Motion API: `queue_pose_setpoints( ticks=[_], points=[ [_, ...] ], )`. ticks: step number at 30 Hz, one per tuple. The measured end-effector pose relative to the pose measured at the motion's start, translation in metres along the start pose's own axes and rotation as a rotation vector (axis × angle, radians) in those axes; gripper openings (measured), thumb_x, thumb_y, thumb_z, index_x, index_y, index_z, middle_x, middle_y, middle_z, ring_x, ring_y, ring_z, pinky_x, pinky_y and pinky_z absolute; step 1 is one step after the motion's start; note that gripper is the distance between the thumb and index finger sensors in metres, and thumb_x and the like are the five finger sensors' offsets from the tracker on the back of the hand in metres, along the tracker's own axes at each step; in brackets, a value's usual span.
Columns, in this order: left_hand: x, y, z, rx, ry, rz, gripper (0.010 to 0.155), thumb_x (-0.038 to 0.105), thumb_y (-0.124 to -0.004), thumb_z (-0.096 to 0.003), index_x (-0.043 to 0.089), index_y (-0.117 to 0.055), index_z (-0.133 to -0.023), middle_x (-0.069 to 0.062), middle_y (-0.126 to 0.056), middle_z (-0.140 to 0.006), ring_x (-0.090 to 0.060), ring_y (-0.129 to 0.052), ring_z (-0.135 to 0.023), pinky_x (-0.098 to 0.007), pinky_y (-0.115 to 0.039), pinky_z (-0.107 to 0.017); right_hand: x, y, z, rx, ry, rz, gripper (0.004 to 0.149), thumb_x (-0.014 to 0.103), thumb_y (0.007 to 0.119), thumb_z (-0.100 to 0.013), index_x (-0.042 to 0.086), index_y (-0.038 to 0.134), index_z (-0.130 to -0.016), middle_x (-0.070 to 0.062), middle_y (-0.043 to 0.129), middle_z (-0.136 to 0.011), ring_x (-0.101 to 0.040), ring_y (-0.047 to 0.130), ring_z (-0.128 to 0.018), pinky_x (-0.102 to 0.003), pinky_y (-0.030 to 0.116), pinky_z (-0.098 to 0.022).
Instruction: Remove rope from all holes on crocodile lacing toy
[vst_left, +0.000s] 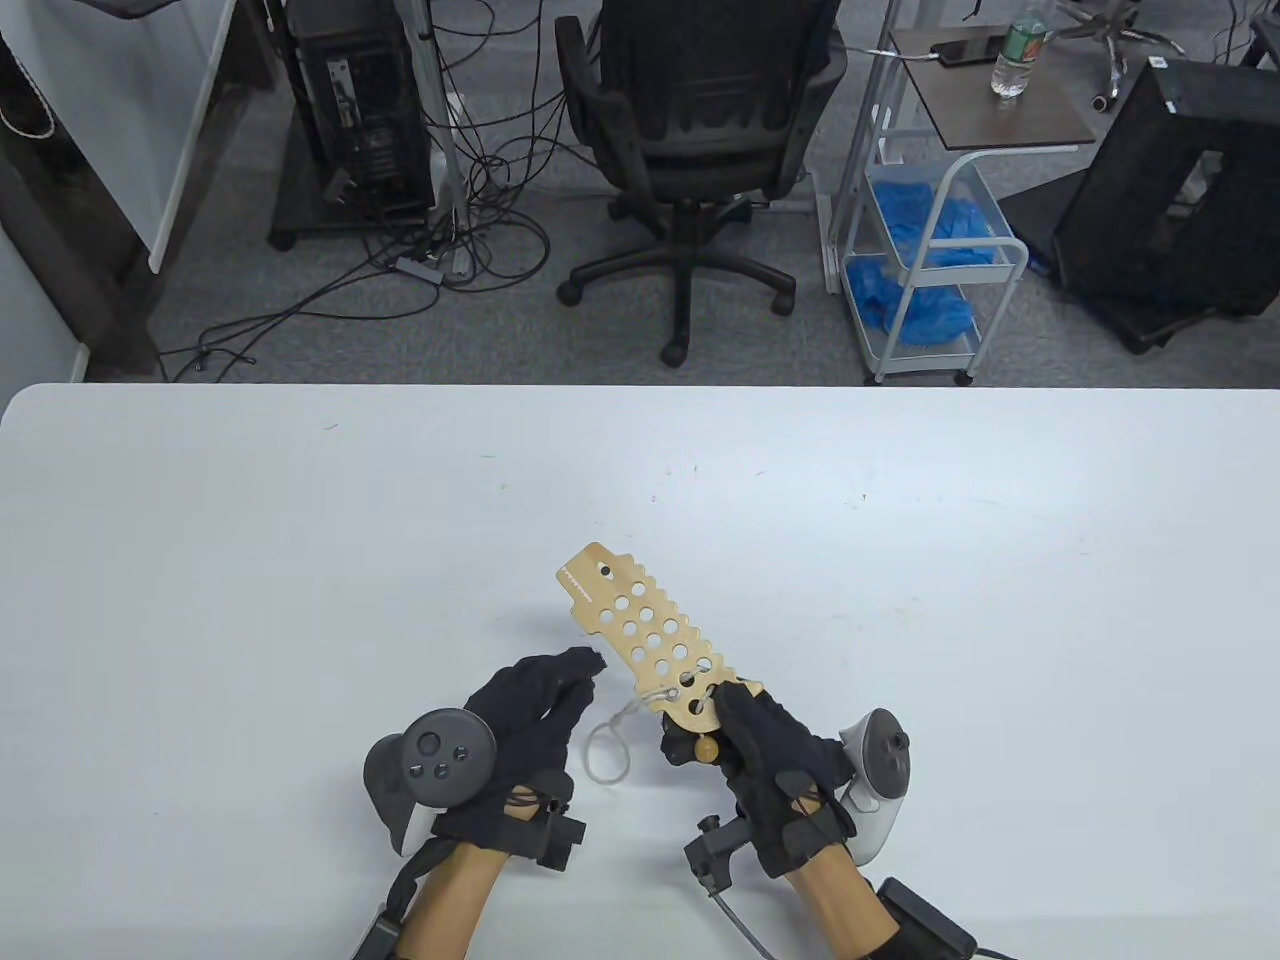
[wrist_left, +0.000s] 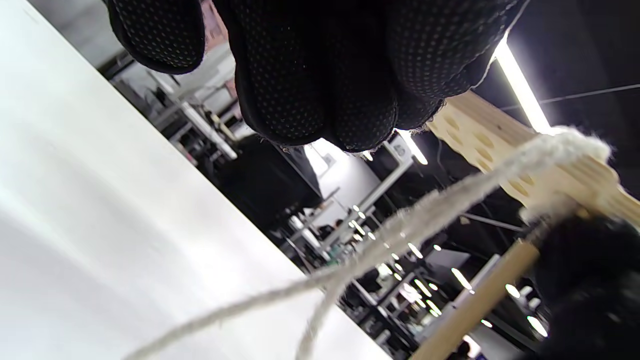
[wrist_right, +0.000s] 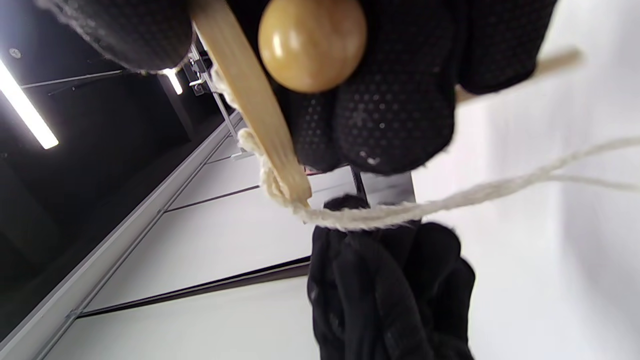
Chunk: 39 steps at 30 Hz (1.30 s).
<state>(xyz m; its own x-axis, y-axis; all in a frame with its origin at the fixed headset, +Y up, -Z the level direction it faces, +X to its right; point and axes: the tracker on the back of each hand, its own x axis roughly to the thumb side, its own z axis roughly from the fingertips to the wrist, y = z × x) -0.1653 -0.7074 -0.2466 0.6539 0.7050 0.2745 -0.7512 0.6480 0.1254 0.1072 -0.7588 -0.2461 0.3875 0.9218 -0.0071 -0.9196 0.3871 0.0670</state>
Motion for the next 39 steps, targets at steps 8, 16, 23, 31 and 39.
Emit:
queue_pose_setpoints(
  ticks=[8,16,23,31,39],
  points=[
    [-0.003,-0.015,-0.003,-0.181,-0.070,0.311,0.046,0.036,-0.084,-0.0467,0.036,-0.086,-0.093,0.001,-0.096,-0.089,-0.021,-0.095,-0.076,-0.063,-0.069,-0.067,0.002,0.010,-0.001,0.116,-0.028,-0.007,0.052,0.039,0.079,-0.045,-0.001,0.082,-0.078,-0.023,0.098,-0.061,-0.038,0.100,-0.044,-0.062,0.075,-0.045],
    [-0.003,-0.029,-0.005,-0.403,-0.096,0.401,0.057,0.039,-0.084,-0.0470,0.039,-0.075,-0.103,0.002,-0.088,-0.104,-0.027,-0.083,-0.093,-0.068,-0.062,-0.070,0.003,0.012,-0.001,0.147,-0.045,-0.005,0.052,0.039,0.079,-0.045,0.000,0.082,-0.078,-0.023,0.098,-0.062,-0.038,0.100,-0.044,-0.062,0.075,-0.046],
    [-0.002,-0.028,-0.005,-0.401,-0.099,0.335,0.058,0.037,-0.087,-0.0462,0.038,-0.074,-0.103,0.006,-0.099,-0.088,-0.021,-0.095,-0.077,-0.064,-0.067,-0.069,0.003,0.012,-0.001,0.143,-0.042,0.004,0.052,0.040,0.079,-0.045,-0.001,0.082,-0.078,-0.023,0.098,-0.062,-0.038,0.100,-0.044,-0.062,0.075,-0.045],
    [0.000,-0.023,-0.005,-0.335,-0.083,0.236,0.057,0.032,-0.087,-0.0464,0.037,-0.076,-0.102,0.002,-0.097,-0.086,-0.018,-0.095,-0.070,-0.062,-0.068,-0.068,0.005,0.009,-0.001,0.123,-0.050,0.046,0.052,0.039,0.079,-0.045,-0.001,0.082,-0.078,-0.024,0.098,-0.062,-0.038,0.100,-0.044,-0.062,0.075,-0.045],
    [-0.003,-0.011,-0.004,-0.213,-0.031,0.062,0.047,0.030,-0.086,-0.0469,0.040,-0.084,-0.093,0.002,-0.094,-0.088,-0.018,-0.094,-0.071,-0.062,-0.068,-0.068,0.006,-0.007,-0.004,0.022,-0.042,0.090,0.052,0.039,0.079,-0.045,-0.001,0.082,-0.078,-0.024,0.097,-0.062,-0.038,0.100,-0.045,-0.062,0.074,-0.046]
  ],
)
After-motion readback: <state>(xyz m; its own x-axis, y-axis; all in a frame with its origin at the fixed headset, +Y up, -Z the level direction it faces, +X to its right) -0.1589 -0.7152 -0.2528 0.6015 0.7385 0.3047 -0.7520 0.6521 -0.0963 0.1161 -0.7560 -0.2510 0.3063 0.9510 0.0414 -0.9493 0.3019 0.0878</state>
